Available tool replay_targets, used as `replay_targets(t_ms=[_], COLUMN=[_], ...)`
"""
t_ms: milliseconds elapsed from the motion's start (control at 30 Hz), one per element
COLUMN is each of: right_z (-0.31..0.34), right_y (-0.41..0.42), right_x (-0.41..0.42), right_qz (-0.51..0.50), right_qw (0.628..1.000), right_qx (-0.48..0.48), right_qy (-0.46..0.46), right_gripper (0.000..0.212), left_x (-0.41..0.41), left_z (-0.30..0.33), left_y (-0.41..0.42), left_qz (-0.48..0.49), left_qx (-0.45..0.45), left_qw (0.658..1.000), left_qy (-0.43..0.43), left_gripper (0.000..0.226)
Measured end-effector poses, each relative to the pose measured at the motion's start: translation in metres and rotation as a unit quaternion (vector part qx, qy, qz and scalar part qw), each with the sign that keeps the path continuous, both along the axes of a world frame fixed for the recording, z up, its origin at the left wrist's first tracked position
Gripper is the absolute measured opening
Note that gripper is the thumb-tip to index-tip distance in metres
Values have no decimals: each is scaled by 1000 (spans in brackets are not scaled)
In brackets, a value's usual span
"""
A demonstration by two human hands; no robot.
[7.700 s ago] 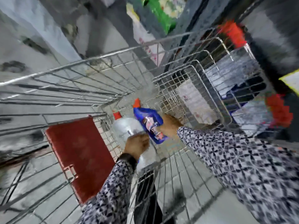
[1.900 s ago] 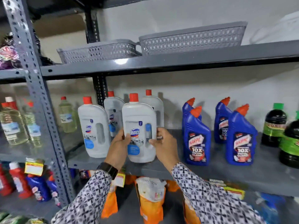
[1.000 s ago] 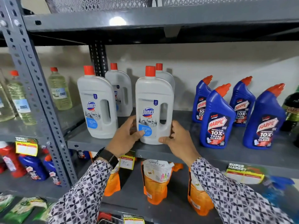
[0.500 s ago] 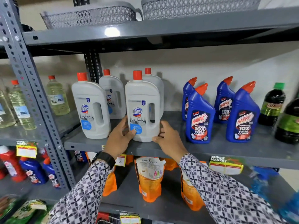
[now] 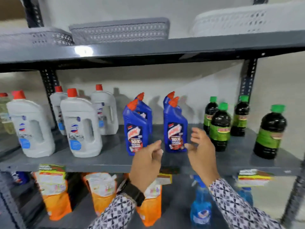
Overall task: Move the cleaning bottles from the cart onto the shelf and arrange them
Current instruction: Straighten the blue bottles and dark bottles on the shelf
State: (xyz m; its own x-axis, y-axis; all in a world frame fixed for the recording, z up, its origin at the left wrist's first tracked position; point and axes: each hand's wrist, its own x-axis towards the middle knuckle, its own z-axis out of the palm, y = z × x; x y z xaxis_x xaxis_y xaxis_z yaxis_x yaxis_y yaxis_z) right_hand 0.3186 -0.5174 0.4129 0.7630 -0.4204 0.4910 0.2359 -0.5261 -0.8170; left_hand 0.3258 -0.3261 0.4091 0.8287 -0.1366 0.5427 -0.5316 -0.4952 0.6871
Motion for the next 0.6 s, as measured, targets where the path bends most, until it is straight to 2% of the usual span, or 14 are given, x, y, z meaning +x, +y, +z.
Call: replay_targets(t_ms=[67, 133, 233, 333, 400, 600], right_z=[8, 13, 7, -17, -11, -5], right_y=[-24, -35, -44, -59, -57, -55], right_x=[15, 29, 50, 67, 50, 28], right_qz=[54, 122, 180, 207, 200, 195], right_qw=[997, 985, 975, 972, 975, 978], right_qx=[-4, 2, 9, 3, -2, -3], right_qy=[60, 119, 133, 109, 94, 76], right_gripper=[82, 89, 75, 66, 59, 58], left_x=[9, 24, 43, 48, 49, 44], left_z=[7, 11, 15, 14, 10, 3], left_y=[-33, -50, -54, -50, -47, -44], left_qz=[-9, -1, -41, -85, -97, -75], left_qx=[19, 34, 6, -14, -18, -4], left_qw=[998, 996, 994, 987, 984, 992], left_qy=[53, 79, 105, 139, 146, 101], left_gripper=[59, 70, 56, 52, 52, 48])
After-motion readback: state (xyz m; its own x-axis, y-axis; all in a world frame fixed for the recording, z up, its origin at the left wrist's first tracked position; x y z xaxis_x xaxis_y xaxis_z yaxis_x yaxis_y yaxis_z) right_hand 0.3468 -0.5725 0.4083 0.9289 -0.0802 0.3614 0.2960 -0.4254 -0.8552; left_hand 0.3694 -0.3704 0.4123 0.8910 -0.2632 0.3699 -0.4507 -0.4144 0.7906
